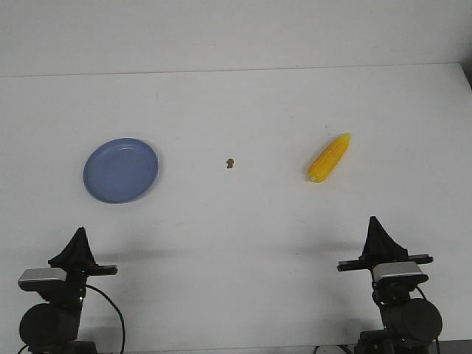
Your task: Place corn on plate with both arms
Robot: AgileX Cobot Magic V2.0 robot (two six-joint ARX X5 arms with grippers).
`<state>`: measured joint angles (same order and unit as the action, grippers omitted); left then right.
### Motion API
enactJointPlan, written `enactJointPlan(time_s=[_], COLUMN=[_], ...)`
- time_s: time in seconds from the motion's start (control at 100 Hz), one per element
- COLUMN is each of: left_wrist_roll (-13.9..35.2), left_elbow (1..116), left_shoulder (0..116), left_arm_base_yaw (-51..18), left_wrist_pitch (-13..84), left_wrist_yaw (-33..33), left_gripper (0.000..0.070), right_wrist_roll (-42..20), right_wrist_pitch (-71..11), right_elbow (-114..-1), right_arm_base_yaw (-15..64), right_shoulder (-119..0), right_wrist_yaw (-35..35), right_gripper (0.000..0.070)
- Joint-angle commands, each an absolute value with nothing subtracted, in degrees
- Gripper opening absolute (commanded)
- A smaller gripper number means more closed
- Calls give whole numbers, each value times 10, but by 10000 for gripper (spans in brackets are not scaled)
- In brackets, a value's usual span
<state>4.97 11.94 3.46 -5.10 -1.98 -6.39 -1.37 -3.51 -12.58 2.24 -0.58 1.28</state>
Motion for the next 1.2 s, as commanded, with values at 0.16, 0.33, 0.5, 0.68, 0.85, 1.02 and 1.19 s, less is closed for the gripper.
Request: enactJointPlan(time_s=[0.16, 0.33, 0.5, 0.68, 0.85, 1.02, 1.19], left_wrist_roll=[57, 50, 50, 50, 50, 50, 50], left_elbow=[259, 397, 532, 638, 676, 676, 676], left_shoulder=[152, 267, 375, 469, 522, 539, 538], left_arm_base_yaw=[-51, -51, -51, -51, -51, -51, -51], left_wrist_pitch=[67, 184, 309, 418, 477, 498, 498], left_wrist_yaw=[-73, -73, -73, -73, -73, -73, -73], left_gripper=[15, 15, 15, 15, 15, 15, 15], right_wrist_roll=[-20, -19, -22, -22, -31, -33, -32], right_wrist_pitch=[-169, -301, -434, -531, -545, -546, -545], right_elbow=[-270, -397, -515, -601, -620, -620, -620], right_arm_base_yaw=[22, 22, 22, 22, 22, 23, 23], right_shoulder=[-81, -176, -284, -387, -430, -444, -443], right_wrist_yaw=[0, 0, 0, 7, 13, 32, 32], right_gripper=[3, 3, 3, 3, 3, 3, 3])
